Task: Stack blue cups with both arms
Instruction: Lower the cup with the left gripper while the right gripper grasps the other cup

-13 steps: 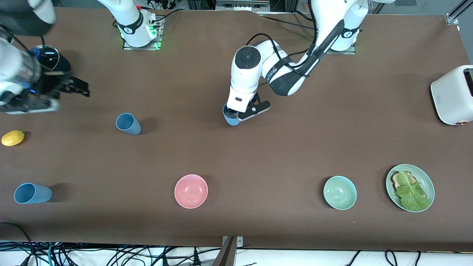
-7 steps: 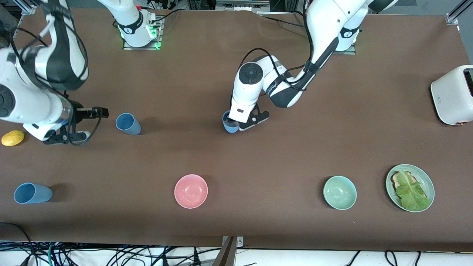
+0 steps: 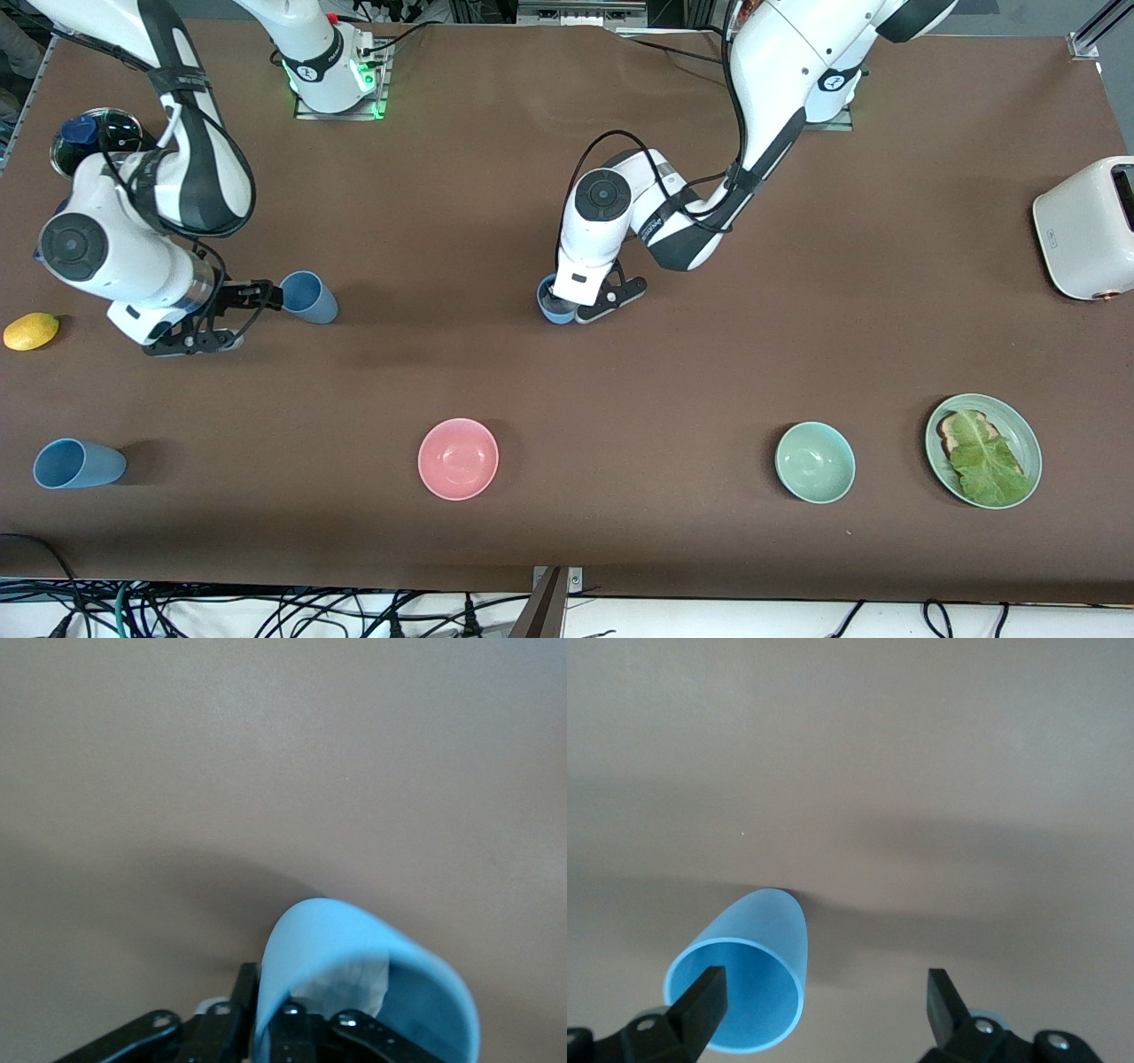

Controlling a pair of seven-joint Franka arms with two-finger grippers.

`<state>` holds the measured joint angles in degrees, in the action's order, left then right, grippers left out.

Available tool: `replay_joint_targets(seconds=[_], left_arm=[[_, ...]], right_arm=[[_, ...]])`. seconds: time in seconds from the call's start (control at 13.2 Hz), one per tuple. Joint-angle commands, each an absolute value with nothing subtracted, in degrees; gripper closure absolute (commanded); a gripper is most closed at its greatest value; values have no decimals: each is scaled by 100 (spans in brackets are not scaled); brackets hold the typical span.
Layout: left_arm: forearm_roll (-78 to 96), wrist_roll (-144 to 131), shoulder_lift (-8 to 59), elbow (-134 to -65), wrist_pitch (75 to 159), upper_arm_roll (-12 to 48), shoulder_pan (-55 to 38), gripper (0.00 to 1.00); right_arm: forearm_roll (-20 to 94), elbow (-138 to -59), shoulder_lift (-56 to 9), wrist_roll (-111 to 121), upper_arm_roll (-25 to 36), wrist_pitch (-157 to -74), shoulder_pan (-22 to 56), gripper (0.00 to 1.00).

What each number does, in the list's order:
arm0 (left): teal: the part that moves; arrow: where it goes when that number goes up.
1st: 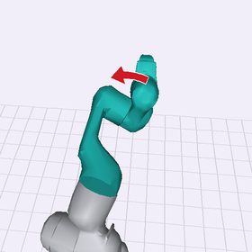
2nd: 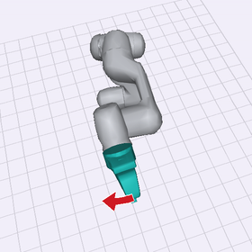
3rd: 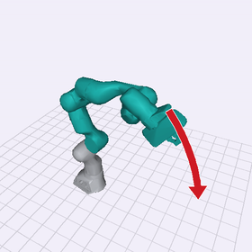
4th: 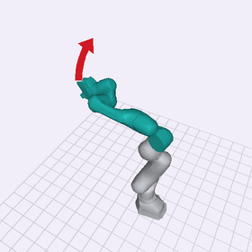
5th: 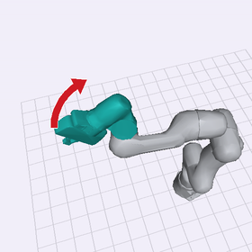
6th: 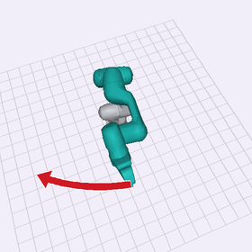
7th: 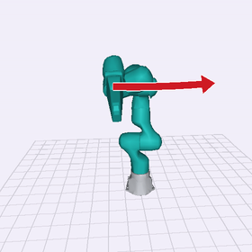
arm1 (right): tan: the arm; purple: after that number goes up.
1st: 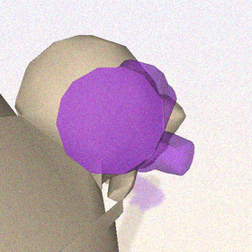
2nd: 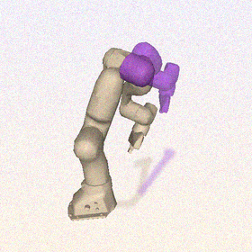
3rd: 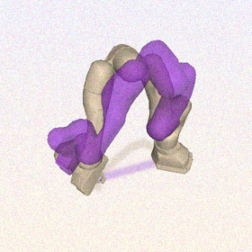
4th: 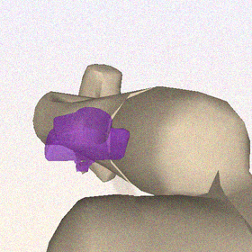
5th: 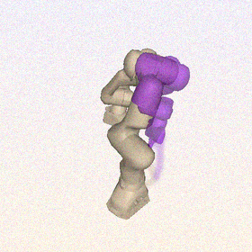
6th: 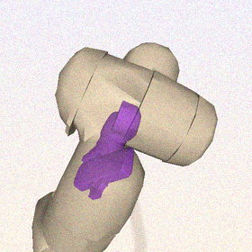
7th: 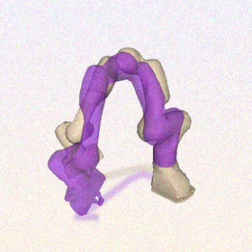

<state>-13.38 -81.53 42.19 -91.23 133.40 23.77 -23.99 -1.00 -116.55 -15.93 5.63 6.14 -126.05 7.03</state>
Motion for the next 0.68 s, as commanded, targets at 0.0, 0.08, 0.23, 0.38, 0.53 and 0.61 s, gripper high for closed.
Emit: replay_joint_targets(seconds=[0.0,0.08,0.23,0.38,0.53,0.61], left_arm=[[-1512,-8314,4307,-8877,13315,2355,-2470,42],[-1520,-8384,4281,-8868,13307,2355,-2470,35],[-1529,-8420,4149,-8868,13272,2356,-2452,29],[-1529,-8420,4026,-8868,13158,2364,-2382,27],[-1521,-8394,3824,-8868,12833,2373,-2321,22],[-1512,-8367,3728,-8868,12649,2390,-2242,18]], right_arm=[[-123,-12339,-1301,467,598,-13270,703,0],[-123,-12340,-1318,422,598,-13271,703,0],[-123,-12410,-1310,422,589,-13237,703,0],[-123,-12506,-1327,422,589,-13280,703,0],[-123,-12507,-1406,413,589,-13280,703,2],[-114,-12533,-1441,413,589,-13289,703,11]])
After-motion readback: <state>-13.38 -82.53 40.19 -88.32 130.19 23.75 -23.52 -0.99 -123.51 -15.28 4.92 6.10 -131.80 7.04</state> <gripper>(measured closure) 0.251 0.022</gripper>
